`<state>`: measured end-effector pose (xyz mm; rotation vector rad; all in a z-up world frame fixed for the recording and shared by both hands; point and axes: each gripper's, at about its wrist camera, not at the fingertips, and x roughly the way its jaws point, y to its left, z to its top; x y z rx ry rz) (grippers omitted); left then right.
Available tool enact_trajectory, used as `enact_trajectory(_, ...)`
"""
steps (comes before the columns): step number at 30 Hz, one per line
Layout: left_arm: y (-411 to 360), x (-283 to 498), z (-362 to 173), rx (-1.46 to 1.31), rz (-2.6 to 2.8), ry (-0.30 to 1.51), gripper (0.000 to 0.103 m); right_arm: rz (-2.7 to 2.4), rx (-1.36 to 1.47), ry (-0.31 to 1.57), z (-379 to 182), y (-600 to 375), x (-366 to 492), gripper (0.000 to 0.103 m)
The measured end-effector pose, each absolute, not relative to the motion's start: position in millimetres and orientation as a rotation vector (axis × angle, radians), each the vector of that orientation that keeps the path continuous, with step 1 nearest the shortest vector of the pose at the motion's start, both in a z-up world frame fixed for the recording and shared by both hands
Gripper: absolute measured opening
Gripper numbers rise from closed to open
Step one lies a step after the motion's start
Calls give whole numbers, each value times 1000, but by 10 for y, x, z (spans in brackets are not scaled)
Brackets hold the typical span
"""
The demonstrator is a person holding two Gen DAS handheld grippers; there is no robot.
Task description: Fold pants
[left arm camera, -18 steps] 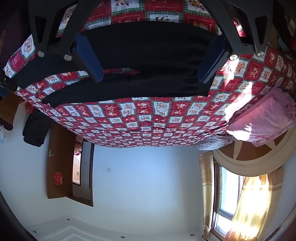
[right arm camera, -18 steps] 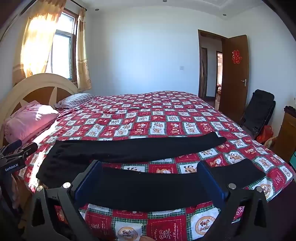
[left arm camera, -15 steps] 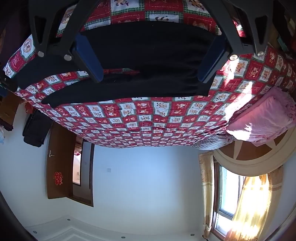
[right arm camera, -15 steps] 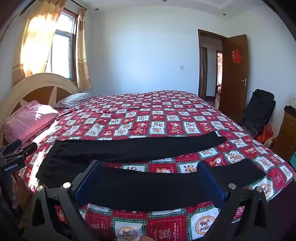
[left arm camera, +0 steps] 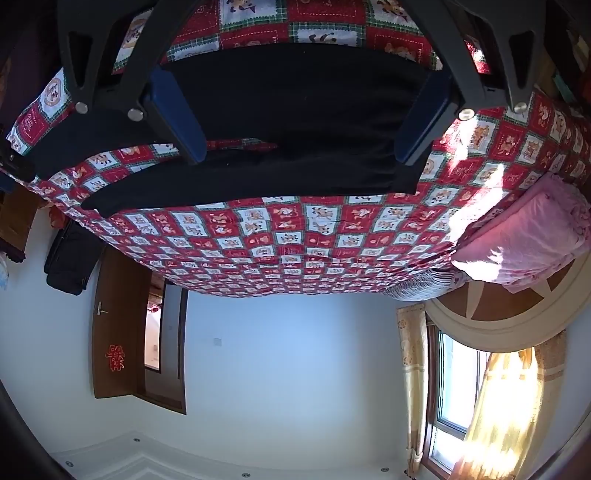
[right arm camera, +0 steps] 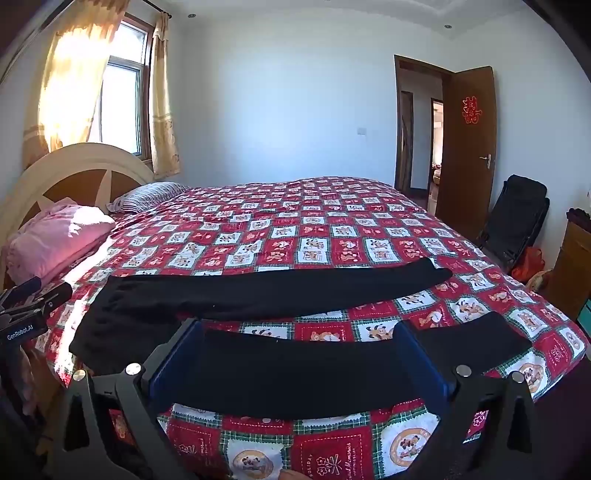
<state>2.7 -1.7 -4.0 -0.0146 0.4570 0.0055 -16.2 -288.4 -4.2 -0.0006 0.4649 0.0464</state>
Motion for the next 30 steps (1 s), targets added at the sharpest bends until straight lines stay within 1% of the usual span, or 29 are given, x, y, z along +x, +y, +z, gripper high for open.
enact_trajectory(30,31,28,-120,-30,7,464,103,31,-12,488,-102,-2865,-115,102)
